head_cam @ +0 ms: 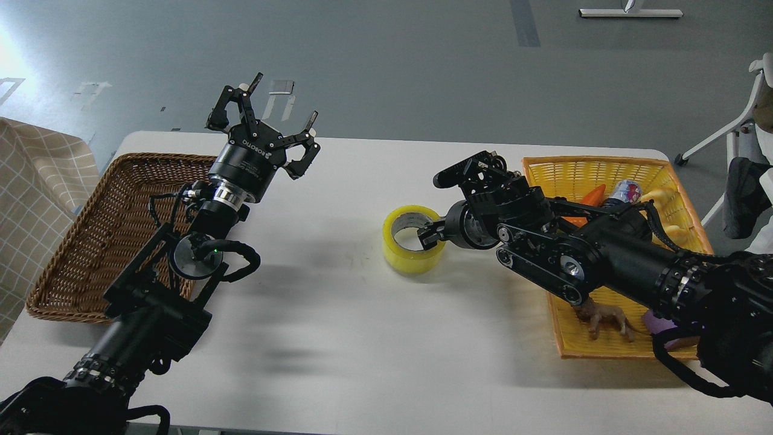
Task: Place and transfer tape with both arms
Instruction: 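Set the tape roll on the table and release with the right gripper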
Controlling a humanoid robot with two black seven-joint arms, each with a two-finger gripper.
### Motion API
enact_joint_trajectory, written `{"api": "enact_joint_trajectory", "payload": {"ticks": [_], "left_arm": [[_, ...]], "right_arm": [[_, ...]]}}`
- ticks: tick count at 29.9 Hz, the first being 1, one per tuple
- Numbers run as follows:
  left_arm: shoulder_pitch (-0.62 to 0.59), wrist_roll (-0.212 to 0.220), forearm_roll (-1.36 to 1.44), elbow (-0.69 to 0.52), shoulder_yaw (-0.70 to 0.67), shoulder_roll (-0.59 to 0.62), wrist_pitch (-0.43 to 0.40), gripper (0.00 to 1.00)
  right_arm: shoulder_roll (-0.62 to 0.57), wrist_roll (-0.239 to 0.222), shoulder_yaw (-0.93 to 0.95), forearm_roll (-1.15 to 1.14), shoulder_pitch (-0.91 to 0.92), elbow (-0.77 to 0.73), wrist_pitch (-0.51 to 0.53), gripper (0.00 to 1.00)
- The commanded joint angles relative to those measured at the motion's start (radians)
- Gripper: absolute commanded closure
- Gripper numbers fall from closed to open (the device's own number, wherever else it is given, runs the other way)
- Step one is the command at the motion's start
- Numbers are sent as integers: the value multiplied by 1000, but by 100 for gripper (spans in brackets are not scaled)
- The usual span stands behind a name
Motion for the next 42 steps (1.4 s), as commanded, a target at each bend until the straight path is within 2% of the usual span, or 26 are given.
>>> {"api": "enact_joint_trajectory", "payload": {"ticks": [1, 4, 6, 14, 23, 25, 30, 34, 35, 36, 40, 42], "left_arm": [[0, 0, 0, -1, 0, 0, 0, 2], [0, 0, 0, -1, 0, 0, 0, 2], [0, 0, 0, -1, 0, 0, 0, 2], [0, 0, 0, -1, 0, -2, 0, 2], [0, 0, 0, -1, 0, -2, 0, 2], [2, 0, 0, -1, 0, -2, 0, 2], [0, 0, 0, -1, 0, -2, 0, 2], [0, 0, 0, -1, 0, -2, 0, 2], [0, 0, 0, -1, 0, -2, 0, 2], [0, 0, 0, -1, 0, -2, 0, 2], [2, 2, 0, -1, 3, 0, 0, 2], [3, 2, 0, -1, 5, 0, 0, 2]], "right_arm": [[0, 0, 0, -1, -4, 0, 0, 100], [0, -2, 1, -1, -9, 0, 0, 100], [0, -2, 1, -1, -9, 1, 0, 94], [0, 0, 3, 1, -8, 4, 0, 89], [0, 0, 3, 1, -6, 6, 0, 66], [0, 0, 3, 1, -6, 6, 0, 65], [0, 0, 3, 1, -6, 20, 0, 54], [0, 0, 6, 1, 2, 69, 0, 38], [0, 0, 12, 1, 2, 89, 0, 27], [0, 0, 17, 1, 2, 96, 0, 22], [0, 0, 69, 2, -3, 161, 0, 12], [-15, 0, 72, 2, -3, 196, 0, 11]]}}
